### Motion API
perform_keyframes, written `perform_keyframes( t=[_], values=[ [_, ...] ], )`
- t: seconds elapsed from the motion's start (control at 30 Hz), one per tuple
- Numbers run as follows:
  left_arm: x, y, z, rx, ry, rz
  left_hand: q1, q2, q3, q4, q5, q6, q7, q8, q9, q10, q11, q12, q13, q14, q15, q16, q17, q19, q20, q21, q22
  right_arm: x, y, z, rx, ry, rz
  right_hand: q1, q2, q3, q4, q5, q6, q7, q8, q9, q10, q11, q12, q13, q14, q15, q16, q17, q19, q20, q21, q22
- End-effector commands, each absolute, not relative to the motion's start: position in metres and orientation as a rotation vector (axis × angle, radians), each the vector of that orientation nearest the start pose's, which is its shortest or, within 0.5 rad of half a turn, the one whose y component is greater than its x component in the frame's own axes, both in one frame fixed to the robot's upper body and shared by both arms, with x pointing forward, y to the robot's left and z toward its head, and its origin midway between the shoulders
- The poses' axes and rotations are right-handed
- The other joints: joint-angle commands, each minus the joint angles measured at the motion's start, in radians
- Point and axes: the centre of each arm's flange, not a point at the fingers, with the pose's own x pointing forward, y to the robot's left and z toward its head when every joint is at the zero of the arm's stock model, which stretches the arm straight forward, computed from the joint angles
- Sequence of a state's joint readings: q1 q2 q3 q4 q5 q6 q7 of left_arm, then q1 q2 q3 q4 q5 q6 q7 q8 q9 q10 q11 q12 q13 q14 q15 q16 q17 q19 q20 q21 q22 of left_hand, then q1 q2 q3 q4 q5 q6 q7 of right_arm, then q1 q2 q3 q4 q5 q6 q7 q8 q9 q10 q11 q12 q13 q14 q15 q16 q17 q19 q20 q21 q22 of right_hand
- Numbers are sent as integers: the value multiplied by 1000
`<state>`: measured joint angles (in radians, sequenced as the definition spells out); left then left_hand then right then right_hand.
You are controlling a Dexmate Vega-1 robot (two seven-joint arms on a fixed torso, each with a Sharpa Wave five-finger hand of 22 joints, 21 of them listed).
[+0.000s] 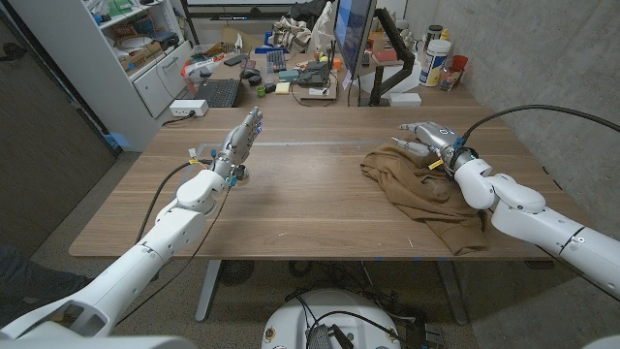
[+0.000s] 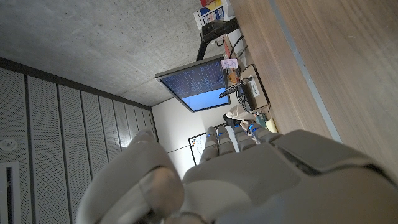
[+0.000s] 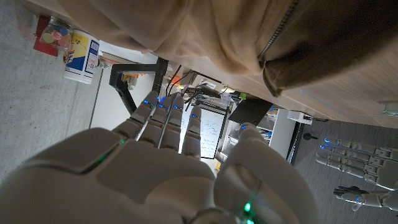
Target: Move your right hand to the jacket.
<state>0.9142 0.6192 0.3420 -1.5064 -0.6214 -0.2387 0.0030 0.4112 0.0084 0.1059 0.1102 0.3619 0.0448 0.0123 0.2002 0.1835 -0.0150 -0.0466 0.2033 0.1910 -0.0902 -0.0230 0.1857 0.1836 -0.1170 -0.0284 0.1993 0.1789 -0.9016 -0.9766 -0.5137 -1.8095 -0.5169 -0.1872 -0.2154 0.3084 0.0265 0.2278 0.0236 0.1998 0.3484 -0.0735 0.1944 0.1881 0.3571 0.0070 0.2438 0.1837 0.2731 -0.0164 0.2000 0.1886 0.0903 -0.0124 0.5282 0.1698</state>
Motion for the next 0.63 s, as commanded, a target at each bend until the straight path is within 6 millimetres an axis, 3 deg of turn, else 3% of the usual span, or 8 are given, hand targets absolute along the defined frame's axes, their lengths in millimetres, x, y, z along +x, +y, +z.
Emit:
perform_keyframes(
  t=[0.03, 0.63],
  values=[
    [614, 290, -1, 66, -643, -235, 3, 8, -7, 1, 4, 11, 1, 3, 4, 3, -7, 1, 1, -10, 1, 3, 4, -12, 3, 0, 5, 581, -300, 10, -1510, -625, -194, -8, -2, -3, -3, 6, 1, -5, 3, 5, 7, 3, -1, 6, 5, -8, 0, 1, 6, 1, -2, 6],
    [620, 286, -3, 63, -638, -234, 4, 10, -11, 1, 4, 17, -1, 4, 4, 5, -8, 2, 1, -10, 1, 3, 4, -16, 7, 0, 5, 588, -301, 9, -1516, -629, -183, -12, -3, -6, -3, 7, 1, -6, 3, 5, 13, 5, -1, 6, 9, -9, 0, 1, 7, 2, -11, 6]
  ],
)
